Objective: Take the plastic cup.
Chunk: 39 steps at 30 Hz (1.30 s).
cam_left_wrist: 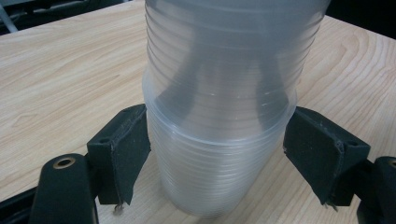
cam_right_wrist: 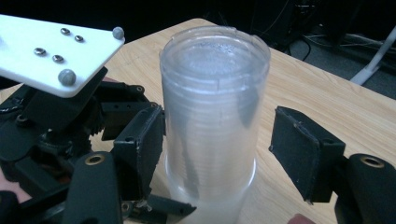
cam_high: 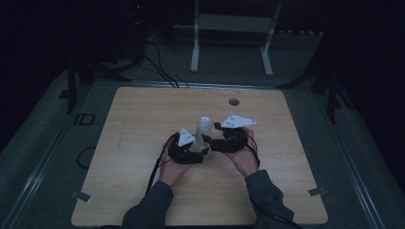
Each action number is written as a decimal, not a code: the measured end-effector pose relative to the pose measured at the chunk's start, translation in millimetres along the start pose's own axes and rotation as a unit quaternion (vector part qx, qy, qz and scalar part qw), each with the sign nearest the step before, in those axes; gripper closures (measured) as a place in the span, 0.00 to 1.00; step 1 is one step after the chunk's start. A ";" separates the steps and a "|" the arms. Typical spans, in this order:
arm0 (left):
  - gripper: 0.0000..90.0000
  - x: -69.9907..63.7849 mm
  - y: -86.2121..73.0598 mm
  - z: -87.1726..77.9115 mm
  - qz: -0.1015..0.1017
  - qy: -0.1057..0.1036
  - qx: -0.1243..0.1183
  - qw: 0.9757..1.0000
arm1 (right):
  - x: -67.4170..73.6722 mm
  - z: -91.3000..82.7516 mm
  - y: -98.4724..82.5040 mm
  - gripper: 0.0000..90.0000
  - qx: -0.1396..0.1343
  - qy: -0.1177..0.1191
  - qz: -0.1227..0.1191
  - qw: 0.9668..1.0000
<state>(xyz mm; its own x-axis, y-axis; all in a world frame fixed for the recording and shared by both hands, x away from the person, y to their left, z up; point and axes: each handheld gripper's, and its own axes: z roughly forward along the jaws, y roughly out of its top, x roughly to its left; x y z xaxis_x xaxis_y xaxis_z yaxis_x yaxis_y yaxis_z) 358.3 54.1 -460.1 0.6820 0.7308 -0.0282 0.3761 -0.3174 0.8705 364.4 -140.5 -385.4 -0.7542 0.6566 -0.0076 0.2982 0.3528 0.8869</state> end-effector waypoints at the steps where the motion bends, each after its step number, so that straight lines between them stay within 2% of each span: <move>1: 0.25 0.2 0.0 -0.2 0.000 0.000 0.000 1.000 | -0.1 1.7 0.6 0.38 -0.001 0.000 -0.001 1.000; 7: 0.25 -0.3 -0.2 -0.6 0.002 0.002 -0.001 1.000 | -1.3 9.8 3.3 0.37 -0.013 0.005 0.005 1.000; 17: 0.23 -0.7 -0.6 0.8 0.001 0.004 -0.008 1.000 | 0.1 21.6 9.0 0.36 -0.015 0.005 -0.004 1.000; 20: 0.20 -0.8 -0.1 2.2 0.002 0.011 -0.014 1.000 | 1.4 24.2 10.6 0.36 -0.015 0.005 -0.007 1.000; 24: 0.19 -0.7 0.2 4.2 -0.001 0.010 -0.023 1.000 | 3.1 25.7 12.7 0.38 -0.018 0.007 -0.007 1.000; 32: 0.19 -1.8 -1.2 10.0 0.008 0.011 -0.030 0.999 | 2.3 25.2 13.2 0.41 -0.020 0.011 0.002 1.000; 39: 0.22 -2.6 -2.3 12.2 0.014 0.013 -0.033 0.999 | 1.8 24.9 12.8 0.42 -0.021 0.010 0.007 1.000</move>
<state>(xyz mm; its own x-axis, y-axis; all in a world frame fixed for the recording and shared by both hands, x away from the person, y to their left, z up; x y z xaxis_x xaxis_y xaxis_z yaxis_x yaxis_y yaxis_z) 363.2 45.6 -468.1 0.6756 0.7372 0.0087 0.3133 -0.2978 0.9017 381.4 -118.2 -385.6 -0.7610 0.6486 0.0142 0.2846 0.3141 0.9057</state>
